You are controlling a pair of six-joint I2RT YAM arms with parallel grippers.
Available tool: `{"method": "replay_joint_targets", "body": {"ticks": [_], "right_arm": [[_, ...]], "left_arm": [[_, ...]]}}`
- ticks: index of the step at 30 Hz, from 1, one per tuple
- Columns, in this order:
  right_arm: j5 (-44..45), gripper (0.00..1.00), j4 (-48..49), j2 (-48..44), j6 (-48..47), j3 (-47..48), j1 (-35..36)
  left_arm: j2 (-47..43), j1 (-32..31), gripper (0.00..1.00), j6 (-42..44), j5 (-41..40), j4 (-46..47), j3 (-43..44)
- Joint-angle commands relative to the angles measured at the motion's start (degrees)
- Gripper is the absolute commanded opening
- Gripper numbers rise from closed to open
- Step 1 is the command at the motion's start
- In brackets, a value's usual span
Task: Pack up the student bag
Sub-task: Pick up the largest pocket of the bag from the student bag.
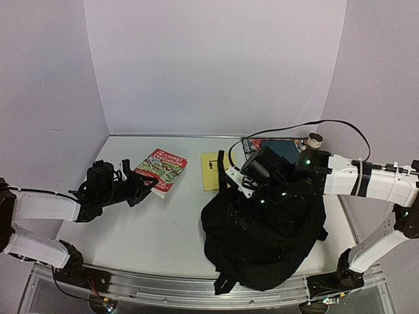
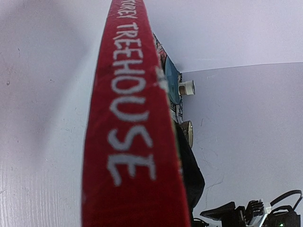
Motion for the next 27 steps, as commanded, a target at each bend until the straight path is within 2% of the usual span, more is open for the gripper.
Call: {"method": "replay_joint_targets", "body": {"ticks": [1,6,9,12,16,18,21,27], "right_arm": [[2.4,0.79,-5.3,4.4,0.9,3.1,2.5],[1.8,0.78,-5.5,7.7,1.5,4.7,4.1],[2.4,0.71,-5.8,9.5,1.7,5.3,4.3],[4.5,0.52,-6.2,10.6,1.5,6.1,4.3],[7.3,0.12,-6.3,11.7,0.2,8.2,4.3],[9.2,0.02,-6.9,12.5,-0.8,9.4,4.3],[12.9,0.00,-7.4,12.9,-2.1,11.5,3.8],[15.3,0.00,-7.4,12.2,-4.9,16.1,-2.2]], "left_arm": [[-2.1,1.7,0.00,3.3,5.4,2.7,1.4],[-2.4,2.4,0.00,4.5,7.6,1.9,1.6],[-2.5,2.4,0.00,4.7,8.9,1.7,1.6],[-3.2,2.4,0.00,5.0,11.0,1.6,1.5],[-5.1,2.4,0.00,5.2,14.0,1.4,1.0],[-6.3,2.4,0.00,5.1,15.3,1.2,0.6],[-8.1,2.2,0.00,4.5,17.3,0.9,-0.2],[-12.0,0.6,0.00,3.9,18.8,-0.3,-1.5]]}}
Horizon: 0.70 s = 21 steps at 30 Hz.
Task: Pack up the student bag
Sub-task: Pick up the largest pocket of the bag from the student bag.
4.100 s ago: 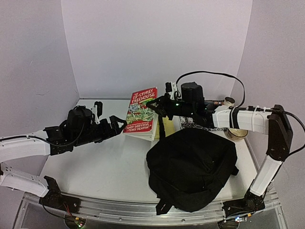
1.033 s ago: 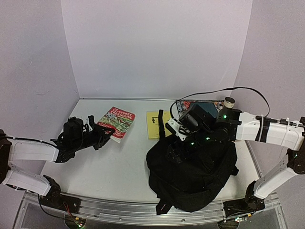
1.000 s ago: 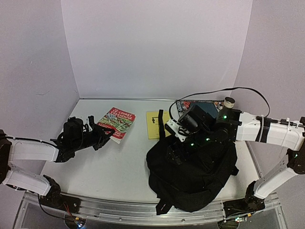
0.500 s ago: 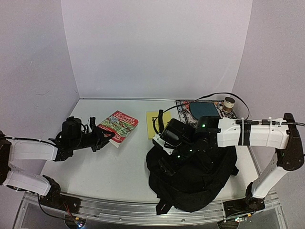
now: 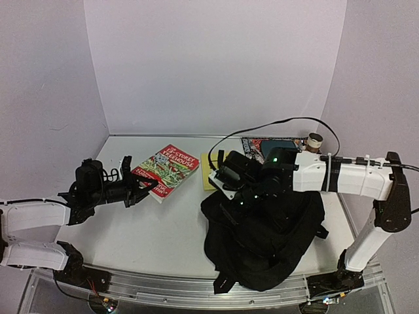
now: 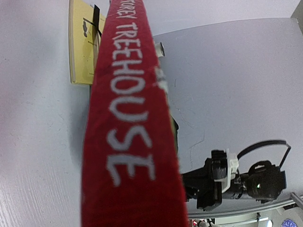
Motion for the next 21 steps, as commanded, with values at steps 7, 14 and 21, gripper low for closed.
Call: {"method": "replay_joint_targets", "body": {"ticks": [7,14,21], "right_arm": [[4.6,0.00,0.4,-0.3,-4.2,10.0,-11.5],[2.7,0.00,3.0,-1.1,-5.1,12.0,-13.6],[-0.8,0.00,6.5,-2.7,-4.1,9.4,-13.6]], "left_arm": [[-5.5,-3.3,0.00,0.0,2.5,1.0,-1.0],[-3.2,-11.1,0.00,0.7,0.4,-0.1,1.5],[-0.9,-17.7,0.00,0.6,-2.9,-0.4,2.9]]}}
